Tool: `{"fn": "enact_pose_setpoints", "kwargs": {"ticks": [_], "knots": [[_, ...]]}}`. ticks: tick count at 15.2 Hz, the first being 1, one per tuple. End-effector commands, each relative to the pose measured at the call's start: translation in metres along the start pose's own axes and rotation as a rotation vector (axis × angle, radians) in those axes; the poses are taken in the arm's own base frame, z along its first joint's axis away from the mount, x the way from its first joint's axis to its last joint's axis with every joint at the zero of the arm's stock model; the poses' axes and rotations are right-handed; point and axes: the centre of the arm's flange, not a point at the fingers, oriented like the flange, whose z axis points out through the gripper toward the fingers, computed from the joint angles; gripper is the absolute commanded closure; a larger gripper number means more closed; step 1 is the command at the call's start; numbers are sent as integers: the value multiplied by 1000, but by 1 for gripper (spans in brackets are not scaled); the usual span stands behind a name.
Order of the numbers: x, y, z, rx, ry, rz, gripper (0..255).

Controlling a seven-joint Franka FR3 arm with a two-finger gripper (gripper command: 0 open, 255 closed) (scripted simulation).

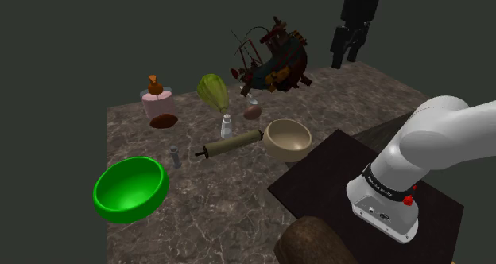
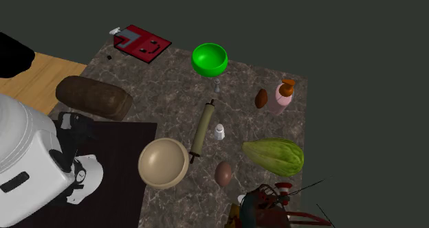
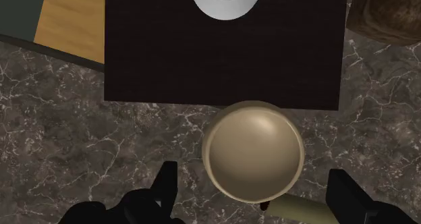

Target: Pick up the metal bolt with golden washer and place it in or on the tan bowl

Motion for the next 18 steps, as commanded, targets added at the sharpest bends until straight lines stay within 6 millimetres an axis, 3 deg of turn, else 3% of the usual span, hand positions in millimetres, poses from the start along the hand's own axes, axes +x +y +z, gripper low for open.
{"fn": "enact_pose_setpoints", "kwargs": {"ticks": [1, 18], "knots": [[0, 0, 0, 0, 0, 0, 0], [108, -164, 100, -7, 61, 8, 0]]}}
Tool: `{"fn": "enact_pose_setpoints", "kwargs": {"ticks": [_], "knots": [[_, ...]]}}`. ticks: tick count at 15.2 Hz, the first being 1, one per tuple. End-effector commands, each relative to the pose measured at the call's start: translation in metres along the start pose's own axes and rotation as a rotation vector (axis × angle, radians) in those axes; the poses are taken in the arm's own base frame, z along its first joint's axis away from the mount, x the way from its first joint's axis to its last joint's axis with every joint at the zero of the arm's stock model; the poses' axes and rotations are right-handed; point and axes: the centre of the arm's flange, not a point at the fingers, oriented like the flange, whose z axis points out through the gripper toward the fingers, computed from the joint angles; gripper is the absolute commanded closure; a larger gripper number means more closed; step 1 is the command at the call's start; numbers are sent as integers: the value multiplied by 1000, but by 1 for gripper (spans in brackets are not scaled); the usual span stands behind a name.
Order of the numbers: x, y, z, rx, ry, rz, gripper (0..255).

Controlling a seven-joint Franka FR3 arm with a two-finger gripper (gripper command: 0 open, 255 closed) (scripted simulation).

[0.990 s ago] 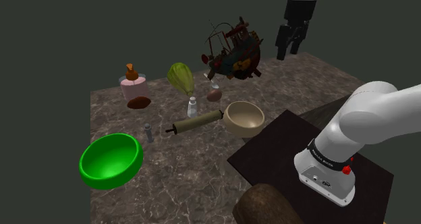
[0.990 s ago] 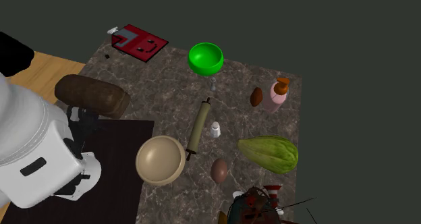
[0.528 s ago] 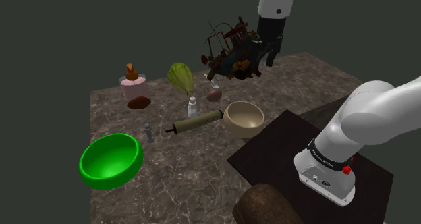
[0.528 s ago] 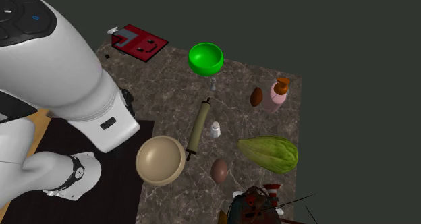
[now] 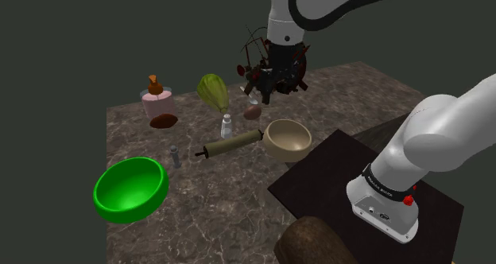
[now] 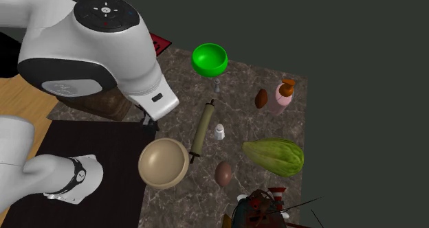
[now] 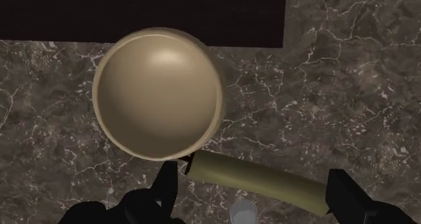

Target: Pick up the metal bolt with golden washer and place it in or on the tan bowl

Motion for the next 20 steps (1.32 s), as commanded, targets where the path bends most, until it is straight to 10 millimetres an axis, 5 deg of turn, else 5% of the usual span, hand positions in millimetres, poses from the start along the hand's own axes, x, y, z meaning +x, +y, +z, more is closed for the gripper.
{"fn": "enact_pose_setpoints", "kwargs": {"ticks": [1, 20], "knots": [[12, -21, 11, 1, 9, 1, 0], [134, -204, 121, -7, 77, 10, 0]]}}
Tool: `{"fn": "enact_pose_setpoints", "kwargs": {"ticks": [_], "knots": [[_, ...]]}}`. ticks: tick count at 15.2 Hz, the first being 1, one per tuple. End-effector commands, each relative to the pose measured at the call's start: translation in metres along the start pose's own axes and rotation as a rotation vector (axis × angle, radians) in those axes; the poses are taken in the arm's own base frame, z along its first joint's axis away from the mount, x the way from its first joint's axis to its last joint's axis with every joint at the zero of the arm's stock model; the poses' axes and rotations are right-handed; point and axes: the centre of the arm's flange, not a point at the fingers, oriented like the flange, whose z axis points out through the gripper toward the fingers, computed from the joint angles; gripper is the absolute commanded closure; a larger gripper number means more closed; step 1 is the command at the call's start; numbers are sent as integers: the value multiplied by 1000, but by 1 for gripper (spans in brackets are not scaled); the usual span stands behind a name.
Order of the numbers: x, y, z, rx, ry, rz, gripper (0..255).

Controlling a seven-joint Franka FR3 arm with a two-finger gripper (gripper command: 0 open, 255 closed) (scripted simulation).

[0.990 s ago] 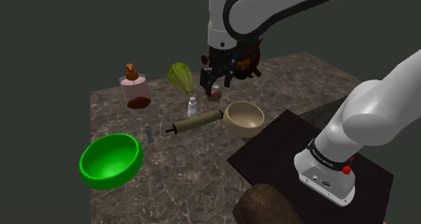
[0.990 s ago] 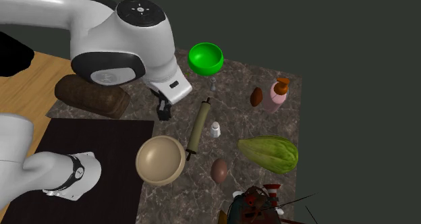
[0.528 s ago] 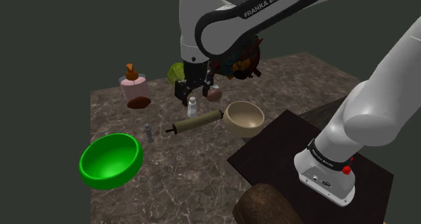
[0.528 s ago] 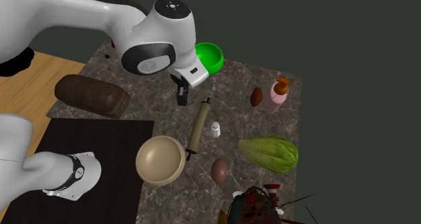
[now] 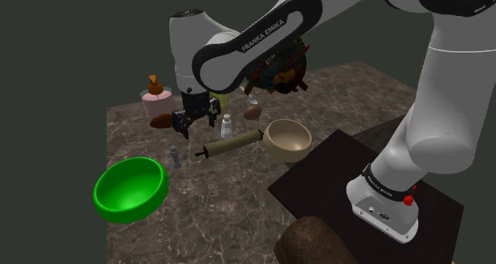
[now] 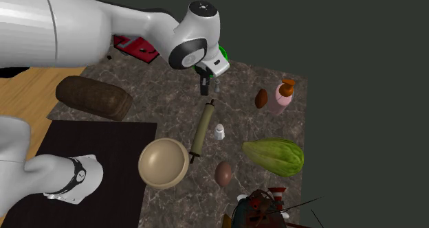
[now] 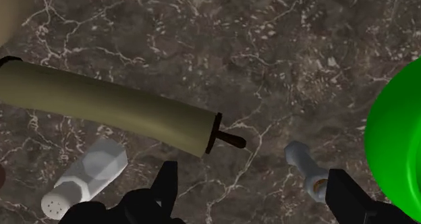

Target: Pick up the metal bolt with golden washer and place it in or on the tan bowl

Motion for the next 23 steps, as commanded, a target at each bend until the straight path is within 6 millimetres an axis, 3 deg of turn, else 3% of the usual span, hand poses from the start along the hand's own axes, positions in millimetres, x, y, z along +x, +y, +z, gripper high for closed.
{"fn": "enact_pose_setpoints", "kwargs": {"ticks": [1, 7, 15, 23], "knots": [[10, -19, 11, -1, 8, 2, 0], [48, -77, 46, -4, 29, 4, 0], [50, -78, 87, -4, 30, 5, 0], [50, -78, 87, -4, 29, 5, 0]]}}
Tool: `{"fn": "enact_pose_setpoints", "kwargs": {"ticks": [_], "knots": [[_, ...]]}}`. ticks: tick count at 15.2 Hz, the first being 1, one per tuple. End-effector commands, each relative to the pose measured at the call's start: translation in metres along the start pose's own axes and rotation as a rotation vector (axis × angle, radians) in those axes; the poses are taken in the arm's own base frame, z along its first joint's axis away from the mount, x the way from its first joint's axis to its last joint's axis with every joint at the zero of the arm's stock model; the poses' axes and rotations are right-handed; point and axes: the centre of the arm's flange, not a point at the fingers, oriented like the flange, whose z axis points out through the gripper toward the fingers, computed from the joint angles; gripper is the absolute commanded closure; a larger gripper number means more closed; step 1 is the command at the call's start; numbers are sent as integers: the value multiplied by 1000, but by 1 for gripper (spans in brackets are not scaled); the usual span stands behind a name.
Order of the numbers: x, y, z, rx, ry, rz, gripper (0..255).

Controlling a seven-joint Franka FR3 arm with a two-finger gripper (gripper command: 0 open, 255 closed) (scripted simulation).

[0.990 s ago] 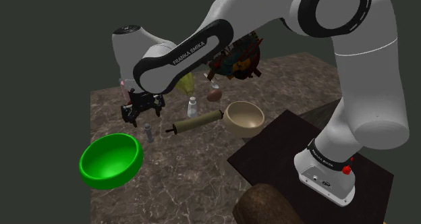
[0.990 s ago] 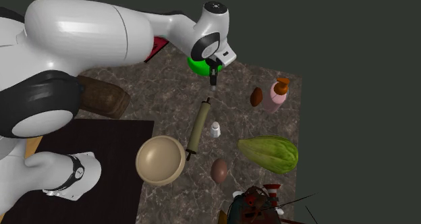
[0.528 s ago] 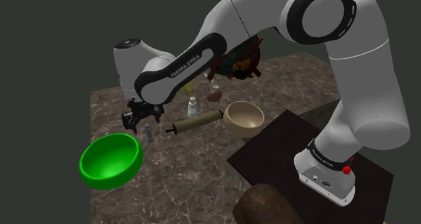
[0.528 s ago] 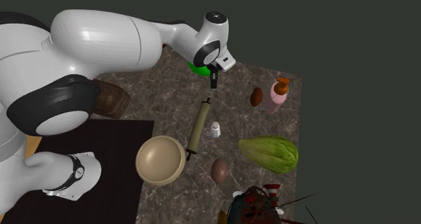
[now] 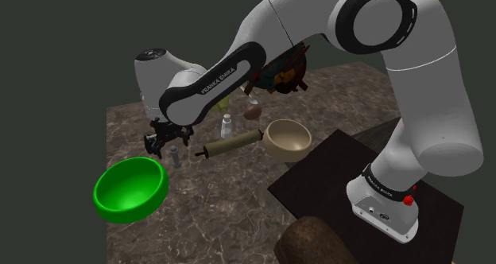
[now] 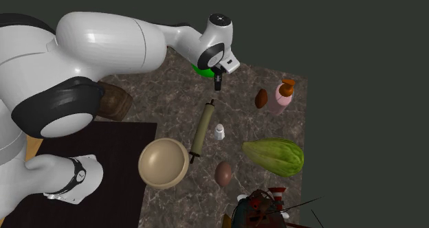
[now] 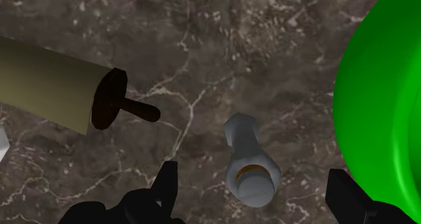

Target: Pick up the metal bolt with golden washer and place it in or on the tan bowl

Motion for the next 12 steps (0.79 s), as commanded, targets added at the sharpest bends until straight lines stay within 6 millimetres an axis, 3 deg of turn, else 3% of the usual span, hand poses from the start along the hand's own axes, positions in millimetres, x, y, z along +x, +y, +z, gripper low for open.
{"fn": "enact_pose_setpoints", "kwargs": {"ticks": [1, 10, 12], "knots": [[0, 0, 0, 0, 0, 0, 255], [0, 0, 0, 0, 0, 0, 255], [0, 0, -11, 0, 0, 0, 255]]}}
